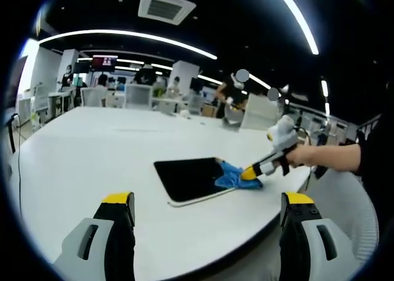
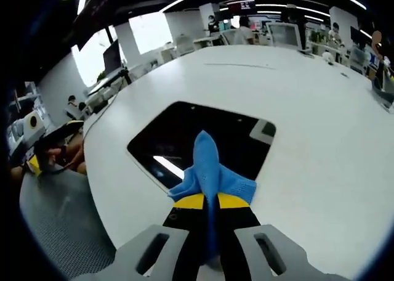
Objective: Wipe the mirror surface with the cleaning cloth until all visible marks leave the cleaned area.
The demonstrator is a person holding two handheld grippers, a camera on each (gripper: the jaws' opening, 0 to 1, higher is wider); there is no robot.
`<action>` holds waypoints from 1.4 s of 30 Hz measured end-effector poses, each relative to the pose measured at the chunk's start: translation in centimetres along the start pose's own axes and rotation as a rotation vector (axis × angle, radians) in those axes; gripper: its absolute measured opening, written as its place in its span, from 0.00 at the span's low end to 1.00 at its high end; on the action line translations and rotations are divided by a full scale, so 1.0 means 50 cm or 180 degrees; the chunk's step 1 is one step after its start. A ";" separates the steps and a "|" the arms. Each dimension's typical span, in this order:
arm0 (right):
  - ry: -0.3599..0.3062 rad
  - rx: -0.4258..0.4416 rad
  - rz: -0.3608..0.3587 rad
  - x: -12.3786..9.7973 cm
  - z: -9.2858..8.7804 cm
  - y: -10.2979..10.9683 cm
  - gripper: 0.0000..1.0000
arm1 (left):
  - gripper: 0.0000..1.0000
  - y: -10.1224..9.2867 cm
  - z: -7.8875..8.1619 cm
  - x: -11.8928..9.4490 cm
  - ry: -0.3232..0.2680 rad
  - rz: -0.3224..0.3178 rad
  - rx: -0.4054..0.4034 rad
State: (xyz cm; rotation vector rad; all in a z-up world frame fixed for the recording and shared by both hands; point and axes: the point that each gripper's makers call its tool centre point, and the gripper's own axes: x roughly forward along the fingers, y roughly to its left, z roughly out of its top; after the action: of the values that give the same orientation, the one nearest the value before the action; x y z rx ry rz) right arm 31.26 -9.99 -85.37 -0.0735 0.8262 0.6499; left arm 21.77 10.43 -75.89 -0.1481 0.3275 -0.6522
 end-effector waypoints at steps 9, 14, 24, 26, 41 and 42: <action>-0.0025 0.0112 0.0007 0.013 0.021 -0.023 0.00 | 0.99 0.004 0.000 0.000 0.0010 0.0005 -0.0014; -0.0036 0.0129 0.0012 0.026 0.039 -0.041 0.00 | 0.99 0.005 -0.002 0.000 0.0029 0.0032 -0.0005; -0.0123 -0.0033 -0.0081 0.050 0.073 -0.073 0.01 | 0.99 0.011 -0.003 0.000 0.0049 0.0096 0.0000; -0.0135 -0.0057 -0.0083 0.056 0.080 -0.081 0.01 | 0.99 0.014 -0.005 0.000 0.0070 0.0122 0.0004; -0.0057 -0.0547 -0.0308 0.092 0.131 -0.128 0.01 | 0.98 0.006 -0.004 0.003 0.0067 0.0038 0.0029; -0.0052 -0.0547 -0.0313 0.094 0.133 -0.131 0.01 | 0.98 0.006 -0.004 0.003 0.0069 0.0037 0.0029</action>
State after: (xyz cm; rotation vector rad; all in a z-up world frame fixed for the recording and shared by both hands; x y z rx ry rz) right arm 41.67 -10.85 -85.32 -0.2626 0.7451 0.6269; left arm 21.97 10.54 -76.19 -0.1303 0.3459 -0.6440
